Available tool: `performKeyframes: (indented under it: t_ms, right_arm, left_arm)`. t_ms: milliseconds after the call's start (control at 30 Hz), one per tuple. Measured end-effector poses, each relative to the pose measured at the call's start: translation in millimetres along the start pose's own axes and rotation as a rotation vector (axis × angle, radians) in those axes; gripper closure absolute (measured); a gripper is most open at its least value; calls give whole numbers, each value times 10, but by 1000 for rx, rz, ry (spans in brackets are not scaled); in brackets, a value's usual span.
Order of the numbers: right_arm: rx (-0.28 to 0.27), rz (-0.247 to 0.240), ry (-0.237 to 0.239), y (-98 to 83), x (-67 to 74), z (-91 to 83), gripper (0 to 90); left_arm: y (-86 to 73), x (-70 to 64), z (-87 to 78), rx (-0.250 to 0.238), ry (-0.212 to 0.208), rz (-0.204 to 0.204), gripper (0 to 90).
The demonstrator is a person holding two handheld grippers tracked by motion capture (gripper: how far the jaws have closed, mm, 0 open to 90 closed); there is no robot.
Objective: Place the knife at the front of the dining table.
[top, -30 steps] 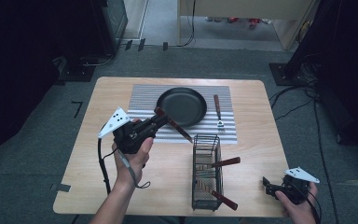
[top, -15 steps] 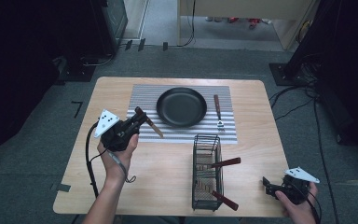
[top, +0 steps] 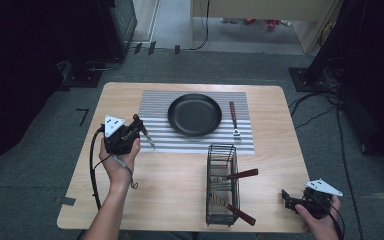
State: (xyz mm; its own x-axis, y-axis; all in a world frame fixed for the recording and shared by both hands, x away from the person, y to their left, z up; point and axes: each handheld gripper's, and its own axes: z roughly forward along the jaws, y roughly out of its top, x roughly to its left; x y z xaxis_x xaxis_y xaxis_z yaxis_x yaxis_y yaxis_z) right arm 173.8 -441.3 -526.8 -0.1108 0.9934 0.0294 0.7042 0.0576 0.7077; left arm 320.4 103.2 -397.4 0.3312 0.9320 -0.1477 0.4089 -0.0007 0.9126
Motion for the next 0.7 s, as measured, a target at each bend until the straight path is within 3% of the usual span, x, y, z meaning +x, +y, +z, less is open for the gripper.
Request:
performKeyframes:
  t_ms: [67,233,433,467,567,700]
  right_arm:
    - [0,0,0,0,0,0,0]
    - [0,0,0,0,0,0,0]
    - [0,0,0,0,0,0,0]
    - [0,0,0,0,-1,0,0]
    - [0,0,1,0,-1,0,0]
    - [-1,0,1,0,-2,0,0]
  left_arm:
    - [25,36,63,2,5,-18,823]
    - [65,23,181,1,17,-9,822]
    - [87,-7,474,-31,42,-14,822]
    - [100,7,599,-30,49,-24,822]
    - [107,39,723,-27,53,-46,822]
    - [89,166,1026,-16,48,-123,823]
